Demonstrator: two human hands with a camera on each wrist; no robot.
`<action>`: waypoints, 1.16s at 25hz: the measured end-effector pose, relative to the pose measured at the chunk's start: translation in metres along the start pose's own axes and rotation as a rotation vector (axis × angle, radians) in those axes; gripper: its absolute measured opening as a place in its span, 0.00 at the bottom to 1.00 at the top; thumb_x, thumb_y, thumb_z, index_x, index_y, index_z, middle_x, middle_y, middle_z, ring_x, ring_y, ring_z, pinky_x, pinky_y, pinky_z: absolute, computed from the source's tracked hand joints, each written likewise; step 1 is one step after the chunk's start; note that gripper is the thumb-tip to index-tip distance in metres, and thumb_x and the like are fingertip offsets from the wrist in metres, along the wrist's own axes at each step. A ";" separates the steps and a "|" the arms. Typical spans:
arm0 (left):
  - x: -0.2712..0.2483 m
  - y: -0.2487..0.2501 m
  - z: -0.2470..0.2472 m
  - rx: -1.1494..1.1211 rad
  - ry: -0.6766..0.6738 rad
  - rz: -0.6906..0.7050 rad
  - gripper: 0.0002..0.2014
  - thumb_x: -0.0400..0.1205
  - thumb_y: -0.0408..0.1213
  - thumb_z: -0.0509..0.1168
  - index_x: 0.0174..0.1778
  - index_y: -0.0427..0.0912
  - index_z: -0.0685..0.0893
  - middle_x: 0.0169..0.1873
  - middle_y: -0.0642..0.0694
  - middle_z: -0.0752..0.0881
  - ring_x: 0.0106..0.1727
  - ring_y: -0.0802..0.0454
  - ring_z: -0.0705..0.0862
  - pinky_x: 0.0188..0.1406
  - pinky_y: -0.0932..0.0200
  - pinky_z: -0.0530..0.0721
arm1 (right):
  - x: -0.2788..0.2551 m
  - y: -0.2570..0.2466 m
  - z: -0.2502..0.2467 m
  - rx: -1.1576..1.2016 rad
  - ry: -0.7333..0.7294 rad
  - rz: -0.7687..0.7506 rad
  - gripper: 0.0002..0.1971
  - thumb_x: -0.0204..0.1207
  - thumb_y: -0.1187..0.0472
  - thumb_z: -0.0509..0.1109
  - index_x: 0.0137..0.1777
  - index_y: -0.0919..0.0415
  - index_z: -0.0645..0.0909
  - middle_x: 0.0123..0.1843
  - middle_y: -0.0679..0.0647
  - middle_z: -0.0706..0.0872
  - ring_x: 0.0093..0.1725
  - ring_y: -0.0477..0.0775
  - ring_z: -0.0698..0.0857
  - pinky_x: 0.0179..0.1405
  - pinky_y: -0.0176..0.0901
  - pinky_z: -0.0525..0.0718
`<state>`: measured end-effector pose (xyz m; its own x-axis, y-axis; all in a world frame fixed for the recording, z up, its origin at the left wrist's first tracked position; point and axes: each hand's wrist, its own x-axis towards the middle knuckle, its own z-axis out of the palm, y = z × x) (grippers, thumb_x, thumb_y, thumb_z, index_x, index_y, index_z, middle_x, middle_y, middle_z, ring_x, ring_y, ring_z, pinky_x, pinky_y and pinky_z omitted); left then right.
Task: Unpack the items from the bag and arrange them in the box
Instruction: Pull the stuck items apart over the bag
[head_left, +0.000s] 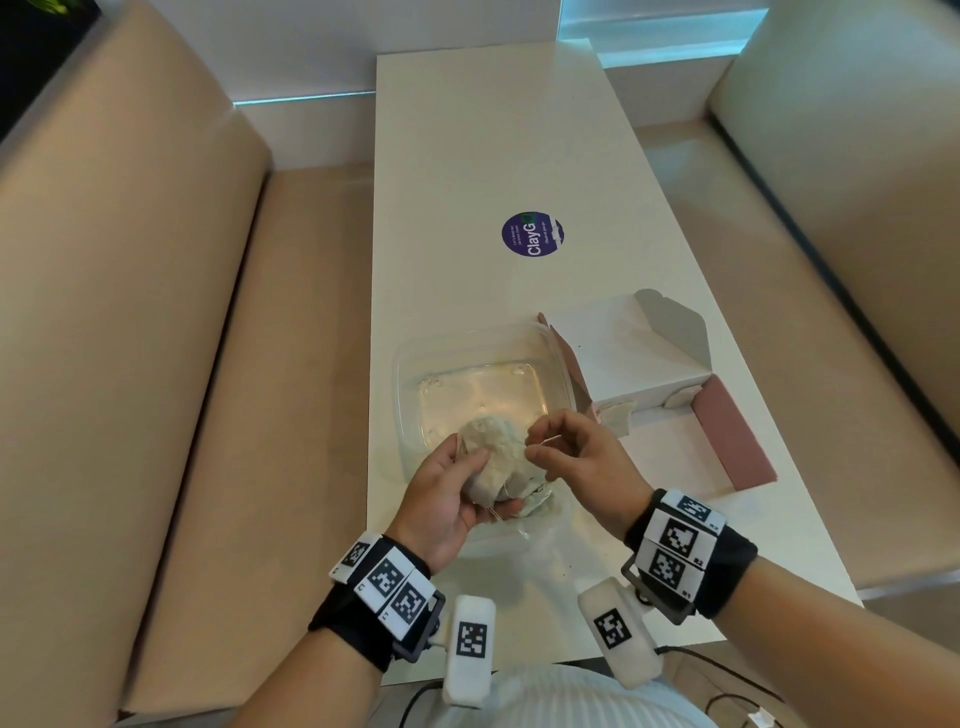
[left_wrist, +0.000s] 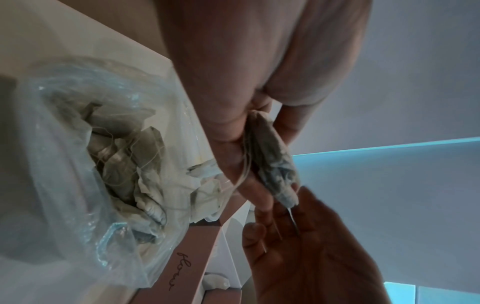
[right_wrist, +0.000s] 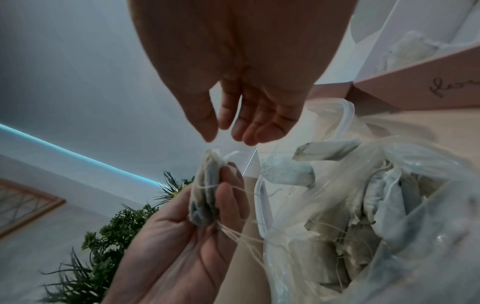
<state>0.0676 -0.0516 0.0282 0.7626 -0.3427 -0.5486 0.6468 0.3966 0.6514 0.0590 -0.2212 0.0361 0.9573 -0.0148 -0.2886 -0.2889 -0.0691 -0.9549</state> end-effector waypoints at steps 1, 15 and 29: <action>0.000 -0.001 0.000 0.019 0.005 0.007 0.12 0.86 0.30 0.57 0.63 0.38 0.79 0.52 0.36 0.88 0.46 0.41 0.90 0.37 0.47 0.90 | 0.000 0.000 0.000 0.000 -0.009 0.004 0.08 0.71 0.64 0.76 0.47 0.57 0.81 0.43 0.53 0.84 0.39 0.51 0.81 0.35 0.39 0.81; 0.006 0.014 -0.017 0.022 0.215 0.187 0.08 0.86 0.29 0.56 0.52 0.40 0.81 0.42 0.39 0.87 0.38 0.43 0.88 0.29 0.55 0.87 | -0.001 -0.016 -0.029 -0.060 -0.012 -0.084 0.02 0.74 0.70 0.70 0.43 0.66 0.80 0.33 0.54 0.85 0.32 0.47 0.83 0.33 0.35 0.81; 0.002 0.012 -0.017 0.246 0.136 0.262 0.08 0.85 0.28 0.59 0.48 0.41 0.83 0.42 0.42 0.87 0.42 0.50 0.86 0.37 0.53 0.86 | -0.007 -0.051 -0.017 -0.076 -0.511 -0.039 0.04 0.74 0.68 0.71 0.46 0.60 0.82 0.37 0.59 0.81 0.35 0.50 0.79 0.35 0.34 0.79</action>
<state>0.0768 -0.0329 0.0256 0.9064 -0.1344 -0.4005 0.4218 0.2338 0.8760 0.0675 -0.2345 0.0882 0.8368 0.4772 -0.2685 -0.2334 -0.1327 -0.9633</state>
